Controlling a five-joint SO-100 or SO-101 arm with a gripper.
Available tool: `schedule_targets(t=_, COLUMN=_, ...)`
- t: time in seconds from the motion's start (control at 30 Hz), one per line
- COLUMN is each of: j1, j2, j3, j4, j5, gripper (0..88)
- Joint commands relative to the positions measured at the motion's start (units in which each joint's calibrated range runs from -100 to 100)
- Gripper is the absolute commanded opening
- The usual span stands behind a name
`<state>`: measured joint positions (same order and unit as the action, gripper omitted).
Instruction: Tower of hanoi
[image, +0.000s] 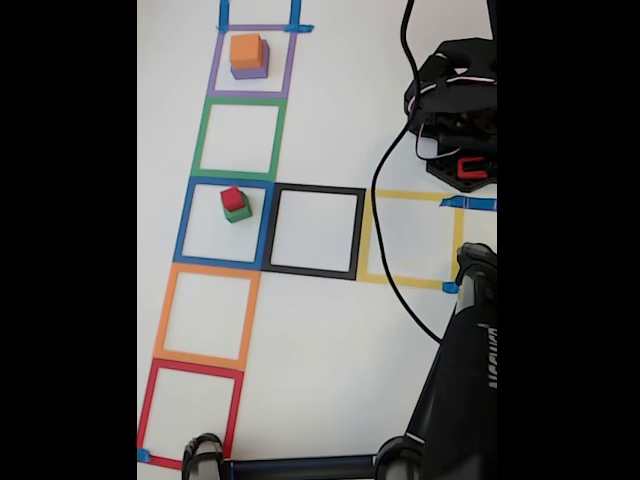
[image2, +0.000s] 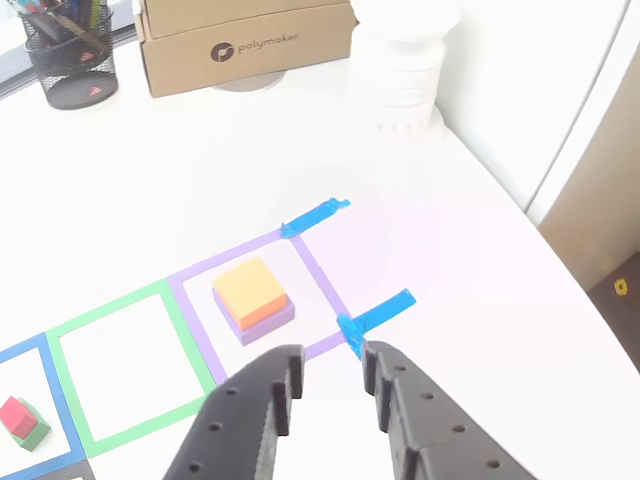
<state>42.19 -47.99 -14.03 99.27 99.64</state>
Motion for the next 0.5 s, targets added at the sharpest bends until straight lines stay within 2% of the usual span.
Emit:
schedule_targets(t=0.0, j1=2.0, j2=1.7, j3=2.5, j4=0.5, j5=0.4, gripper=9.9)
schedule_targets(t=0.1, j1=0.8, j2=1.4, j3=8.1, j4=-3.7, j5=0.4, gripper=9.9)
schedule_targets(t=0.33, j1=-4.6, j2=1.9, j3=23.1, j4=-22.4, j5=0.4, gripper=7.4)
schedule_targets(t=0.47, j1=-7.1, j2=3.8, j3=28.8, j4=-31.9, j5=0.4, gripper=9.4)
